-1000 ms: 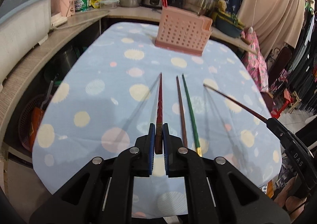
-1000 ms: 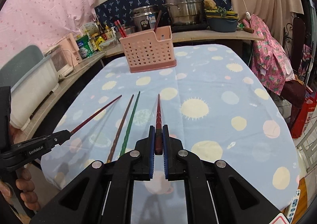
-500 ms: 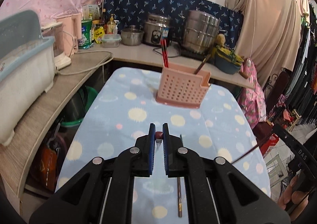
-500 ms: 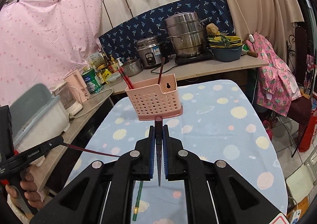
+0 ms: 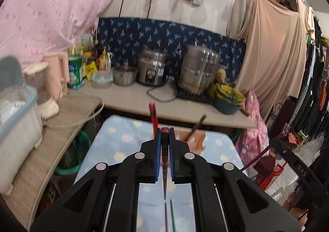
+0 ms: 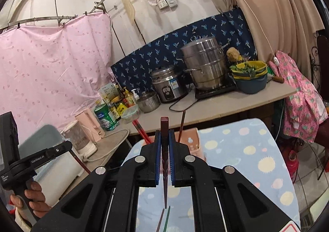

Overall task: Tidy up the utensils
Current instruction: 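Lift both chopsticks and carry them above the pink basket, then lower both chopsticks into the basket and open both tools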

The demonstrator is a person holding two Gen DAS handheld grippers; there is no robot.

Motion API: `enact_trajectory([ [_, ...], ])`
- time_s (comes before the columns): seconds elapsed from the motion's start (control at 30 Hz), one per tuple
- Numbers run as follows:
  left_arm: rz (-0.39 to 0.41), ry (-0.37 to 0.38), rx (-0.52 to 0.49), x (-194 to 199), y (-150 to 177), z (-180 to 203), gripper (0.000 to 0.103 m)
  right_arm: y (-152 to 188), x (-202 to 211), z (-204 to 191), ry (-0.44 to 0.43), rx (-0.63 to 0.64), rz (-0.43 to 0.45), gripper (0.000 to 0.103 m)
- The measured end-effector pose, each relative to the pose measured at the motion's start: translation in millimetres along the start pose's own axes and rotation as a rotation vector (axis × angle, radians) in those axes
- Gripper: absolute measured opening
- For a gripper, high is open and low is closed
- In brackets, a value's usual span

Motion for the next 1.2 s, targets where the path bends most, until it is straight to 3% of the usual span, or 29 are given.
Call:
enact_trajectory([
  [0.23,0.152,-0.008,0.028,-26.7,-76.8,21.3,0.007,-69.8,-53.2,-5.9,0.014,0.024,0.096,0.007],
  [0.5,0.2,-0.091,0.003,-89.5,-104.2,24.7,0.007,-97.6,-120.8,-1.3,0.034,0.041,0.11,0.007],
  [0.9,0.05,-0.098,0.041,-168.8,-59.1,1.8,0.007,-46.2,-190.9,27.1,0.049,0.02,-0.02,0.007],
  [1.13,0.011,-0.109,0.017,-177.2,-35.2,1.5,0.008,-26.5,-197.2,33.2,0.058,0.015,-0.058,0.013],
  [1.2,0.008,-0.112,0.016,-175.2,-32.4,1.0,0.018,-26.9,-193.8,31.4,0.059,0.021,-0.055,0.016],
])
Point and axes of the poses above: each gripper's, at about its wrist camera, not at the fingertips, and x roughly against the way its jaws point, z to its right, y to its underside, the point moved 9 cm from there along -x, roughly the way its jaws point, and after that the axes turned 4 degrees about -y, right-handed, at the moved point
